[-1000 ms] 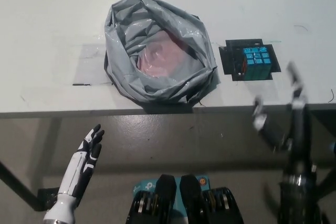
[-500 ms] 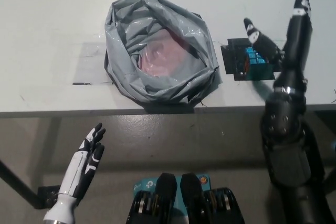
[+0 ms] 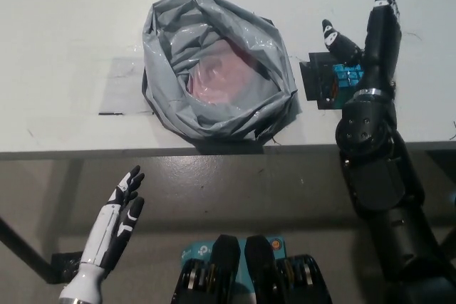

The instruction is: Use the right hand to pick up a rubix's cube and place it into a plastic bag and lift the bag

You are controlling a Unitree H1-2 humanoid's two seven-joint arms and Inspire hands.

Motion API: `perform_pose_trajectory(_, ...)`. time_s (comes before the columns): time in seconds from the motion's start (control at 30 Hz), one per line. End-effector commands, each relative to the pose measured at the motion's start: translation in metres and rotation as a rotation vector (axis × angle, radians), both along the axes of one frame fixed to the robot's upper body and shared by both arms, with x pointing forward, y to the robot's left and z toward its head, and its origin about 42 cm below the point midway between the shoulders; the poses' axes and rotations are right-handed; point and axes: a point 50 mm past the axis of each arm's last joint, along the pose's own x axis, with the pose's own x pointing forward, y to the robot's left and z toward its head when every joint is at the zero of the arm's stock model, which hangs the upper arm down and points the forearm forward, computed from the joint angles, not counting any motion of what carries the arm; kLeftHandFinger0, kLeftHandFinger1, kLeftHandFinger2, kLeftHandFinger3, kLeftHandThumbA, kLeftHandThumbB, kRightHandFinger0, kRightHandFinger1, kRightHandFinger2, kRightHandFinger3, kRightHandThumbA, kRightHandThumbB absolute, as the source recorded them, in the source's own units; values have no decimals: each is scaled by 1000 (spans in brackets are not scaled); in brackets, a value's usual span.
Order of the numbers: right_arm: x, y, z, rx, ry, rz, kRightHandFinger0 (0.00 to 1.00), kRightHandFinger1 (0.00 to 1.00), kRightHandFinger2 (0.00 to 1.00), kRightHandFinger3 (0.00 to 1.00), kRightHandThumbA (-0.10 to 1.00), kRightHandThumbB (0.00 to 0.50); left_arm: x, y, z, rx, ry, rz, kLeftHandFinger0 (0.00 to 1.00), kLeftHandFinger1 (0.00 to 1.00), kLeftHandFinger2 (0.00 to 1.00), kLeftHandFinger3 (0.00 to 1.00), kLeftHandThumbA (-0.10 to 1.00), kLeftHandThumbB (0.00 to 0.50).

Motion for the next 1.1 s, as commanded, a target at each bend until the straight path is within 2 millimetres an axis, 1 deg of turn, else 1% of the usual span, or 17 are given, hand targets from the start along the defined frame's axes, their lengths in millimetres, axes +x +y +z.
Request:
perform_pose_trajectory(0.0,13,-4,24,43,-14,-17,1000,1000,1000,1000,767,428,4,-2,17,22,-84,-22,1000,1000,1000,1000,1000,98)
perform_pose_trajectory(0.07,13,-6,18,45,15,-9,1000,1000,1000,1000,785,436,3,-2,17,22,-80,-19,1000,1000,1000,1000,1000,97)
perform_pose_trajectory(0.17,13,-9,10,34,62,-17,1000,1000,1000,1000,815,462,3,-1,16,28,-81,-20,1000,1000,1000,1000,1000,86)
perform_pose_trajectory(0.27,12,-14,-2,16,119,-34,1000,1000,1000,1000,815,474,3,-1,16,26,-82,-20,1000,1000,1000,1000,1000,83)
perform_pose_trajectory(0.3,13,-17,-6,14,153,-48,1000,1000,1000,1000,840,499,3,-1,16,27,-81,-19,1000,1000,1000,1000,1000,84)
perform_pose_trajectory(0.37,15,-21,-13,1,203,-74,1000,1000,1000,1000,837,500,3,-1,16,28,-83,-19,1000,1000,1000,1000,1000,82)
perform_pose_trajectory(0.43,16,-24,-19,4,231,-66,1000,1000,1000,1000,799,500,3,-1,16,29,-83,-18,1000,1000,1000,1000,1000,80)
perform_pose_trajectory(0.53,17,-27,-27,9,289,-49,1000,1000,1000,1000,778,500,3,-1,16,32,-83,-20,1000,1000,1000,1000,1000,82)
perform_pose_trajectory(0.63,17,-28,-35,14,336,-29,1000,1000,1000,1000,799,500,3,-1,16,37,-81,-20,1000,1000,1000,1000,1000,83)
perform_pose_trajectory(0.83,16,-26,-48,38,400,17,1000,1000,1000,1000,800,500,2,-2,17,32,-80,-22,1000,1000,1000,1000,1000,87)
perform_pose_trajectory(0.93,16,-25,-50,56,422,40,1000,1000,1000,1000,804,500,3,-2,17,33,-83,-24,1000,1000,1000,1000,1000,86)
perform_pose_trajectory(1.03,17,-21,-50,81,417,57,1000,1000,1000,1000,773,500,3,-2,17,38,-83,-23,1000,1000,1000,1000,1000,80)
perform_pose_trajectory(1.07,16,-19,-48,89,410,65,1000,1000,1000,1000,803,500,3,-2,17,37,-83,-24,1000,1000,1000,1000,1000,79)
